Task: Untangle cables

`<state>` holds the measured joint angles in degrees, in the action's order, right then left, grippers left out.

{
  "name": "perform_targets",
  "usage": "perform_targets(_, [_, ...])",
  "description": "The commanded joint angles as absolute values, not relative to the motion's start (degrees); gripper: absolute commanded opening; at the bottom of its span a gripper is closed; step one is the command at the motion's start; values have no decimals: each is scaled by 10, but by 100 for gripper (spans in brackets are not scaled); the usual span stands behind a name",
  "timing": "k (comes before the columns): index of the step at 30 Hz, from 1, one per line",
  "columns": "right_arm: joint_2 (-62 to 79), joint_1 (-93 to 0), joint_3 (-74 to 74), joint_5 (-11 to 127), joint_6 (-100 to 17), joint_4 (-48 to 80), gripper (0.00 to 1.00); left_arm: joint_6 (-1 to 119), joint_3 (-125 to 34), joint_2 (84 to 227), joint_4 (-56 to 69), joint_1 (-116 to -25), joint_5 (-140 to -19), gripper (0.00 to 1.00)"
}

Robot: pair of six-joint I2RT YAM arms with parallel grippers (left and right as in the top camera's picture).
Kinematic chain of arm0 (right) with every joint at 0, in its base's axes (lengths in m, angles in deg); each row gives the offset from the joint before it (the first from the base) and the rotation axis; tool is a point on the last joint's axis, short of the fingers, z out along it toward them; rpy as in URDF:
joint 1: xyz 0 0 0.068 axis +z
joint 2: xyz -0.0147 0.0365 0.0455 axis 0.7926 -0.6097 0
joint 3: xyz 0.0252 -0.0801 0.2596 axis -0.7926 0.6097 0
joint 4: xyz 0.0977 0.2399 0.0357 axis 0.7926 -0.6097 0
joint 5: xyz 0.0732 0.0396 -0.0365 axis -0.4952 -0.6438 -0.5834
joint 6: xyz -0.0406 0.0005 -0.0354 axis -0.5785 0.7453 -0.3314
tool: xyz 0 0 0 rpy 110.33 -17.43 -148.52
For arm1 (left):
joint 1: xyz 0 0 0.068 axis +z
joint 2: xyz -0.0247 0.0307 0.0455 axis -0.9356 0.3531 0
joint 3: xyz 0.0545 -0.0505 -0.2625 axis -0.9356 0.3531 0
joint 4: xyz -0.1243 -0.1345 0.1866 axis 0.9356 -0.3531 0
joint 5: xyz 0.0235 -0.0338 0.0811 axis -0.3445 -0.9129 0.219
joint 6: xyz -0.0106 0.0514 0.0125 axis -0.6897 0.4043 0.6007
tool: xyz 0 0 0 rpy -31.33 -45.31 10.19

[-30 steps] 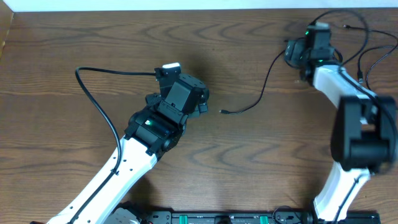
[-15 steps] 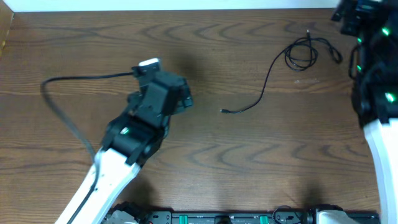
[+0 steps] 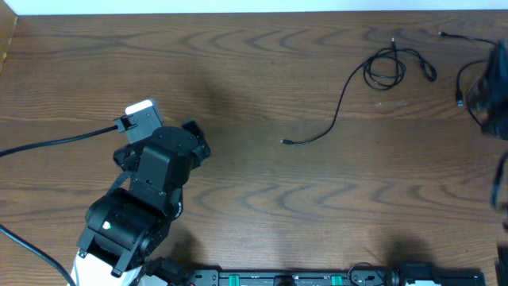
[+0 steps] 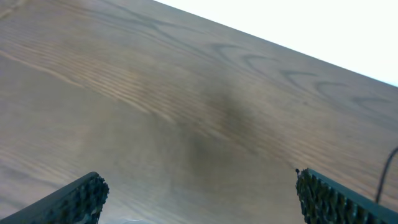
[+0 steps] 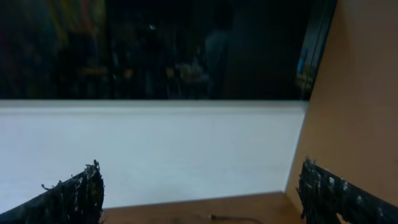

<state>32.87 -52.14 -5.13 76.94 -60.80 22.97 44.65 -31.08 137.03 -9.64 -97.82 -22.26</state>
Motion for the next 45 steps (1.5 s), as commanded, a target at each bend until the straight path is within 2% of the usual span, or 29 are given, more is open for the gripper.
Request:
perform_targets(1, [377,-520,-50,726,-621,212,97,454,-311,1370,-115,-975,-198,98])
perform_targets(4, [416,-535,-49,701,-621,198,97,454,-311,1374,-130,-975,-198,98])
perform_targets(9, [471,-613,-46,644,-592,180,97,454,-311,1383,-130,-975,-198,98])
perform_targets(14, [514,-681,-42,535,-569,149,97,454,-311,1392,-130,-975,-198,98])
perform_targets(19, [559,-681,-40,469,-554,157,97,454,-311,1398,-130,-975,-198,98])
perform_targets(33, [713,-635,-54,491,-591,155,98,454,-311,1401,-130,-975,-198,98])
perform_targets(45, [763,-553,-67,488,-592,133,99,454,-311,1401,-130,-975,-198,98])
